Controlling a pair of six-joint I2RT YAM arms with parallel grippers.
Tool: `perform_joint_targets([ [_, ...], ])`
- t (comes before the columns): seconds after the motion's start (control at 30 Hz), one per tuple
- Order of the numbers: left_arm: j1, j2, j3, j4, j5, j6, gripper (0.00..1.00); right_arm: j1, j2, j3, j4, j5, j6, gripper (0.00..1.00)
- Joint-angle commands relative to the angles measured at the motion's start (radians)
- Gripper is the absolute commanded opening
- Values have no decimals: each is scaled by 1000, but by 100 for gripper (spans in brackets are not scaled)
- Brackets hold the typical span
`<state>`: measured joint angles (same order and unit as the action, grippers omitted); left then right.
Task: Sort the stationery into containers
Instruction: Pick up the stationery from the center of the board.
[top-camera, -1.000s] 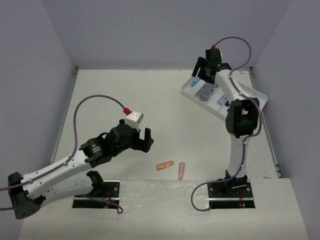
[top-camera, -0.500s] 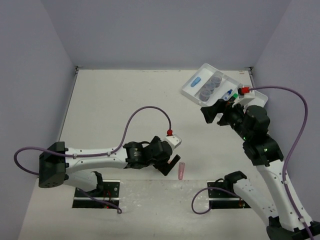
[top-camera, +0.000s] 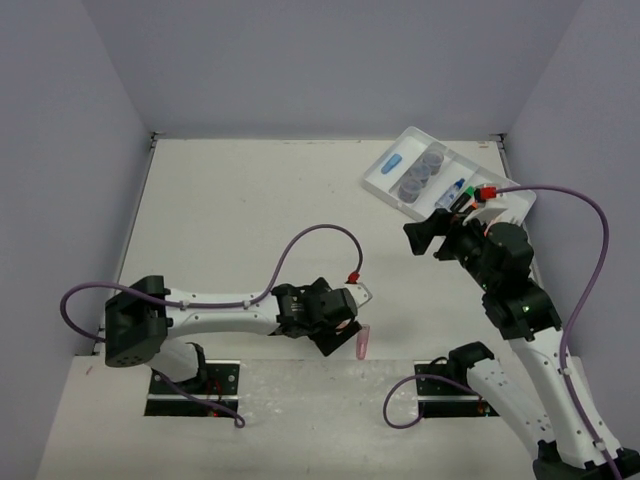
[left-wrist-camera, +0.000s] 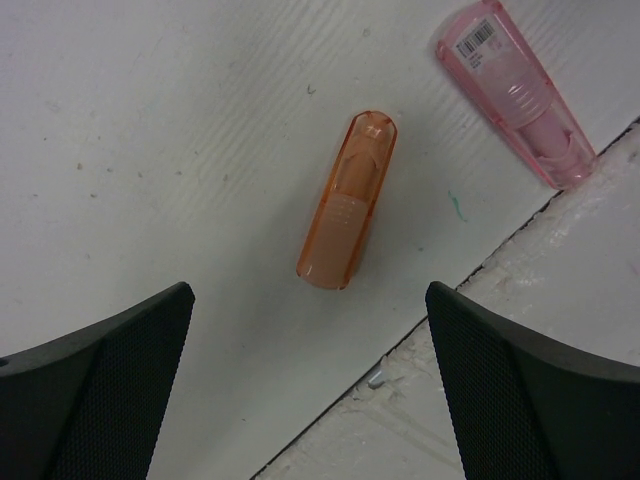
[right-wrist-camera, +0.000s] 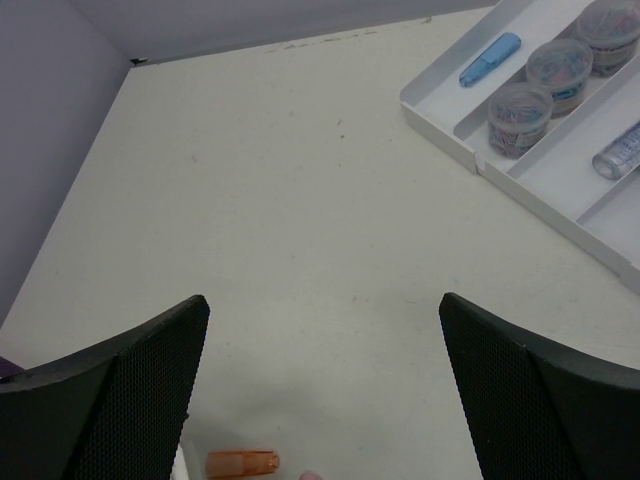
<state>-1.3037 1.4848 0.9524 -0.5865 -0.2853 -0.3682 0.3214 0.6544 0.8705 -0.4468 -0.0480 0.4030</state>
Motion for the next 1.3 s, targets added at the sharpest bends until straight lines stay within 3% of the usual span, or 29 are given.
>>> perform_joint_targets([
  [0.0,-2,57,28,7,37,78,100,-1,4,-15,48,-32,4,99],
  [0.17,2,150,42,57,-47,105,100,-1,-8,-27,59,-68,5,99],
  [0.3,30,222,50,113,-19,136,95,0,-13,-33,63,-72,7,99],
  [0.6,89,264,29,130,172,133,41,-1,-27,-39,68,-84,8,99],
  [0.87,95,266,4,90,193,86,42,-1,-32,-42,72,-91,8,99],
  [1.07,105,221,-1,45,167,42,50,-1,-30,-44,75,-94,9,99],
  [1.27,106,192,-30,27,172,22,48,-1,-29,-45,79,-101,9,99],
])
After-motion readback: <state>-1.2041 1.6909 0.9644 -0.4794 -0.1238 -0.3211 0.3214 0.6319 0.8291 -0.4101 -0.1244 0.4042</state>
